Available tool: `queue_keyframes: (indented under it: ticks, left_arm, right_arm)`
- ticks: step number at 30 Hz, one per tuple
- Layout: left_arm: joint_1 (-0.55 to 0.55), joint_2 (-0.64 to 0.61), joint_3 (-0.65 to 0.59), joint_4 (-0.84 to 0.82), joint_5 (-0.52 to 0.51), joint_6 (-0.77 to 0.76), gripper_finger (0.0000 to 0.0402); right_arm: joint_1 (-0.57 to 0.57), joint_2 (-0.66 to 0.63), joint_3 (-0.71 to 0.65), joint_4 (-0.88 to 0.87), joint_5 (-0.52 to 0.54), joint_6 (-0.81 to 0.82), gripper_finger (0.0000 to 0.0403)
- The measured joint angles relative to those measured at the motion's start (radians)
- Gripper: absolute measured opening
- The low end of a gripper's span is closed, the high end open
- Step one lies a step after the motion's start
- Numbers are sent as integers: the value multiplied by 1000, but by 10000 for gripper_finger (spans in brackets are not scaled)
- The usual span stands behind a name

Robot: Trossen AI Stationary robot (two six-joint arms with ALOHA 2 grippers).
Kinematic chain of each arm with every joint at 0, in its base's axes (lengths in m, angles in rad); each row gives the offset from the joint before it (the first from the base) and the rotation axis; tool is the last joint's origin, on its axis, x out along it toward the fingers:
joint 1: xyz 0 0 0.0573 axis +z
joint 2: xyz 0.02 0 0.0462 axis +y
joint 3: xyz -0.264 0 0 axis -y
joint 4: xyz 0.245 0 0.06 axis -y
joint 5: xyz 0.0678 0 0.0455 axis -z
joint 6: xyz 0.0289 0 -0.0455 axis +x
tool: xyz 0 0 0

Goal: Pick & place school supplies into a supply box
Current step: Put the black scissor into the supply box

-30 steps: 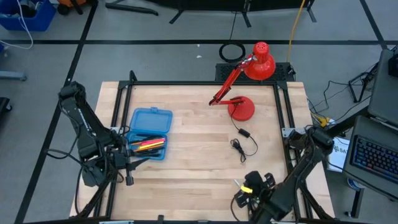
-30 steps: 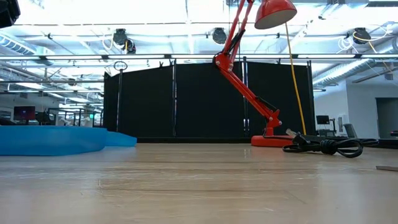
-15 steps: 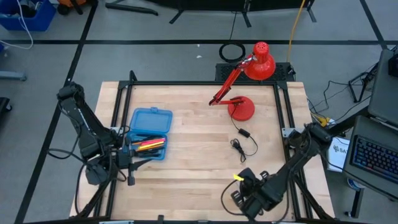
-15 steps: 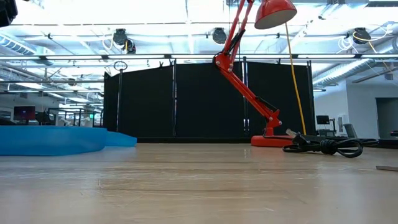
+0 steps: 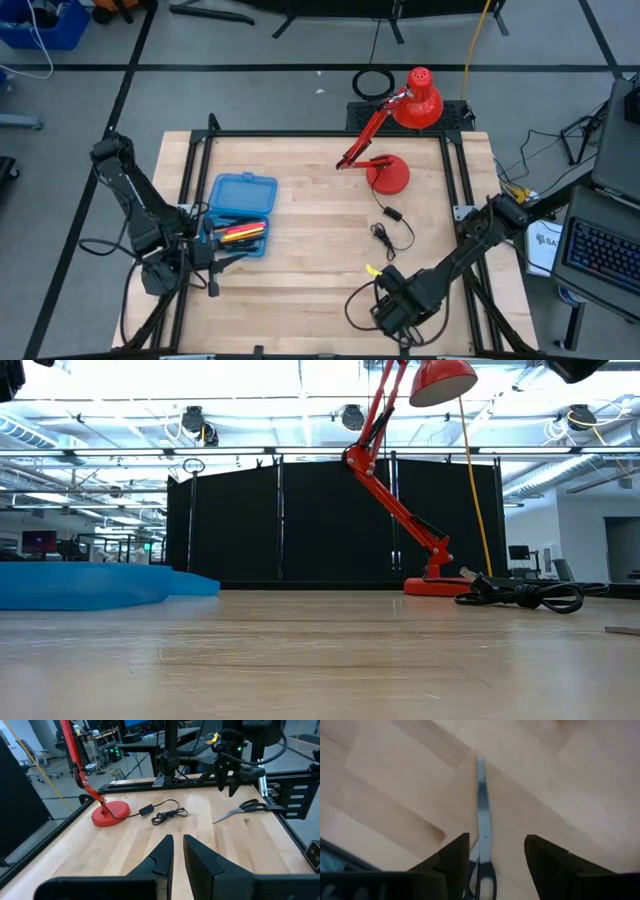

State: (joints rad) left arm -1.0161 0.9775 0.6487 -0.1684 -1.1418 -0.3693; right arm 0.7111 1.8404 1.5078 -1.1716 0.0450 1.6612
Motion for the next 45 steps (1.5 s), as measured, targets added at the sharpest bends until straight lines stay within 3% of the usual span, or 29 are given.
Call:
queue_keyframes:
  ticks: [9,13,21,29,45]
  left_arm:
    - [2,1,0,-9,18,-5,49]
    - [1,1,0,-13,18,-7,49]
    - [1,16,0,-21,19,-24,49]
    - [1,44,0,-10,16,-27,49]
    - [2,44,-1,8,-10,-25,49]
  right_arm:
    - [-18,0,0,-6,-57,-64,168]
    - [-18,-9,0,-9,-135,-84,169]
    - [18,-37,0,118,-205,36,171]
    - [120,-36,-1,129,-169,219,160]
    - [216,-31,-271,605,-150,421,159]
